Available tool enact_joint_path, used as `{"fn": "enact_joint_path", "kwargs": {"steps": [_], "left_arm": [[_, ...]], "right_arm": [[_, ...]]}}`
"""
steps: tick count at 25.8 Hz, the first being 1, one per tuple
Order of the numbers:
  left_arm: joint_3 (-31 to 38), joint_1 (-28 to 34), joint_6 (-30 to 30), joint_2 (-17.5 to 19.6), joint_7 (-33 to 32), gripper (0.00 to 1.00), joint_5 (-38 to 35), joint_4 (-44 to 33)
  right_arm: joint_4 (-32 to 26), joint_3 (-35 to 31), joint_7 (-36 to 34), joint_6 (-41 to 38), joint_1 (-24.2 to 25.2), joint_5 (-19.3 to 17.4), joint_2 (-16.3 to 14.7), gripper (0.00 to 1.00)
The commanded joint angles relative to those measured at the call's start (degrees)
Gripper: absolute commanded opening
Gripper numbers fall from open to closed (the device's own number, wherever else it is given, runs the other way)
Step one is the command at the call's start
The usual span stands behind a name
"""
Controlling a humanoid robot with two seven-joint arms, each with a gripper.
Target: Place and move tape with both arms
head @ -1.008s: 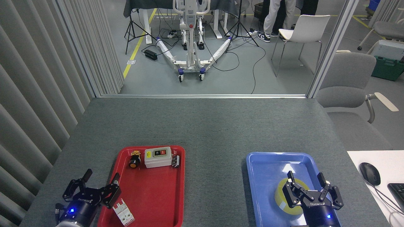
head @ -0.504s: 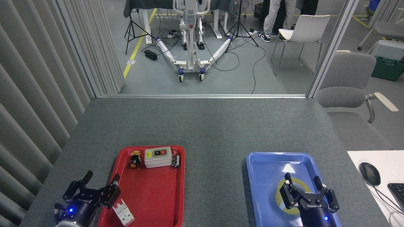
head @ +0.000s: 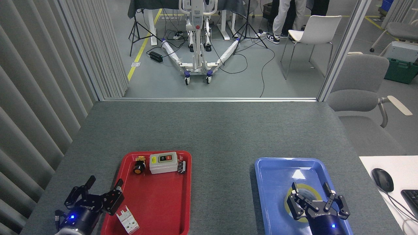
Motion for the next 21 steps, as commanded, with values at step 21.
{"fn": "enact_joint_path", "kwargs": {"steps": [21], "left_arm": [[0.0, -0.2, -0.3, 0.7, -0.1, 1.00, 0.0, 0.0]], "right_arm": [[-4.3, 0.0, -2.1, -1.5, 3.4, 2.8, 1.6, 1.00]]}}
